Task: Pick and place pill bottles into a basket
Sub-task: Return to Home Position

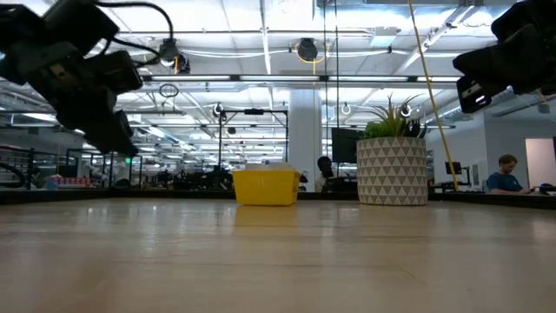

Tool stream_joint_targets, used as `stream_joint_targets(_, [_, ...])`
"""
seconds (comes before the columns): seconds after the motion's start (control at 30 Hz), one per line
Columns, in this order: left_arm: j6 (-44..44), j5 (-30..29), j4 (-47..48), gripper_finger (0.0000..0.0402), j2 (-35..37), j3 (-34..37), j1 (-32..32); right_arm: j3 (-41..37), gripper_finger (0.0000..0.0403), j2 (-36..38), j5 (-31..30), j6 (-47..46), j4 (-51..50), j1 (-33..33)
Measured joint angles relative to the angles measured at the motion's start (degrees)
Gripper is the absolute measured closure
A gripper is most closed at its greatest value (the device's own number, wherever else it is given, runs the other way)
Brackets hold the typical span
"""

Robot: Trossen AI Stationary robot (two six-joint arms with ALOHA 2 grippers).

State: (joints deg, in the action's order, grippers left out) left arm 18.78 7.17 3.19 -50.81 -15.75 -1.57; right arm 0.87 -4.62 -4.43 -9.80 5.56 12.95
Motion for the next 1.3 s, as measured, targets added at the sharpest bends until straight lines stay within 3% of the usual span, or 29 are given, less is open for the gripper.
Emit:
stream_joint_targets(0.2, [0.66,-0.06,-20.46,0.0324,5.79,9.65,-0.34,0.00,0.0387,0.00,0.00,0.01,-0.13,0.01])
stream_joint_targets(0.53, [-7.86,1.13,-26.05,0.0324,17.91,15.06,-0.39,0.00,0.0387,0.00,0.01,0.00,-0.13,0.01])
stream_joint_targets(0.67, [-8.27,0.09,-26.02,0.0325,23.18,15.09,-0.33,0.00,0.0387,0.00,0.00,0.02,-0.13,0.02])
stream_joint_targets(0.9, [-14.17,4.73,-23.62,0.0325,31.16,15.11,-0.34,0.00,0.0387,0.00,0.00,0.02,-0.13,0.00])
stream_joint_targets(1.03, [-12.63,3.01,-21.20,0.0325,34.00,15.13,-0.34,0.02,0.0387,0.00,0.00,0.01,-0.15,0.02])
stream_joint_targets(1.3, [-13.03,5.78,-15.48,0.0325,39.47,15.13,-0.48,0.00,0.0387,0.00,0.00,0.02,-0.15,0.02])
